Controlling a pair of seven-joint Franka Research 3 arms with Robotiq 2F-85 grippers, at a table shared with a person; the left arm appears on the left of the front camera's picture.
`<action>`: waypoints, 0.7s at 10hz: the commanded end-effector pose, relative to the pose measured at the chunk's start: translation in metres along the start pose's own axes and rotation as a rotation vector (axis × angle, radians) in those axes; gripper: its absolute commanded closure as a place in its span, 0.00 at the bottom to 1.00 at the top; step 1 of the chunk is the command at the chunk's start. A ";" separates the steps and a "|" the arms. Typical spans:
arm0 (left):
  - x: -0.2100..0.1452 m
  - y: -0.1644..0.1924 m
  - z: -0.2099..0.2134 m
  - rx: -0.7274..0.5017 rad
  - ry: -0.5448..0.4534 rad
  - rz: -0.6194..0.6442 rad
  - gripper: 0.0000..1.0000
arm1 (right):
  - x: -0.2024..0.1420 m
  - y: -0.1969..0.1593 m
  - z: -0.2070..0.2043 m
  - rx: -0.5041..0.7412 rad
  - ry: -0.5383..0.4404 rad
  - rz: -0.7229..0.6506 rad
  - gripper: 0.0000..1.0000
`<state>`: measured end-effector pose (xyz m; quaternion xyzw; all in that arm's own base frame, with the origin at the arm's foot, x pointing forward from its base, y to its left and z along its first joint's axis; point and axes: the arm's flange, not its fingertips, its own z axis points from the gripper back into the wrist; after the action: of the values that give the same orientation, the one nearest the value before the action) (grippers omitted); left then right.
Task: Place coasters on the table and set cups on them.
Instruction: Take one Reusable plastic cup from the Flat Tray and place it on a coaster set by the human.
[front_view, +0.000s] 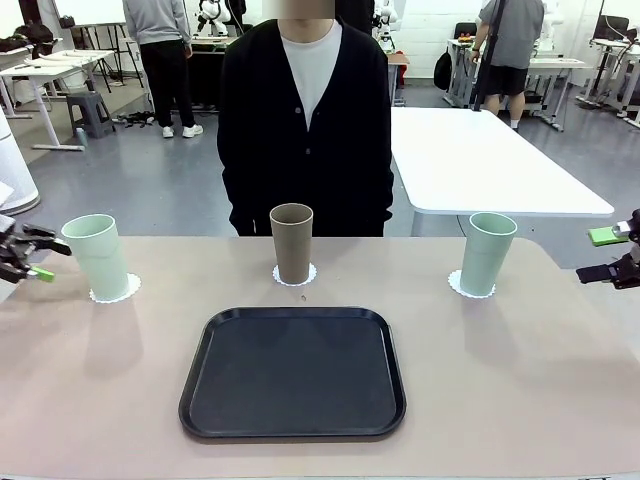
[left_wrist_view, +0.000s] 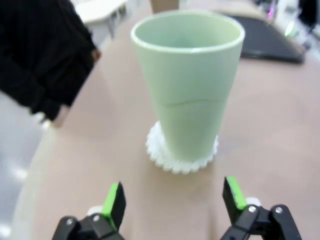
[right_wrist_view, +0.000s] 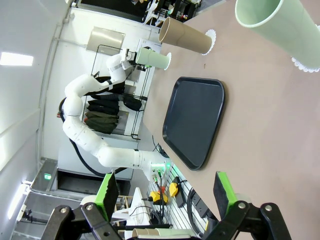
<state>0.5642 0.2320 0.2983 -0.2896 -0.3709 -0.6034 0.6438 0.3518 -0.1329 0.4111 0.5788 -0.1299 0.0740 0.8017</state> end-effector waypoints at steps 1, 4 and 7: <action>0.064 -0.038 0.032 0.147 0.193 0.002 0.00 | 0.001 0.000 -0.001 0.021 -0.012 0.015 0.00; 0.137 -0.067 0.063 0.298 0.497 0.102 0.00 | 0.001 0.000 -0.001 0.021 -0.012 0.015 0.00; 0.204 -0.092 0.056 0.249 0.633 0.266 0.00 | 0.001 0.000 -0.001 0.021 -0.012 0.015 0.00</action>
<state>0.4724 0.1749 0.4819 -0.0245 -0.2265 -0.5462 0.8061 0.3520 -0.1324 0.4112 0.5789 -0.1293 0.0746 0.8016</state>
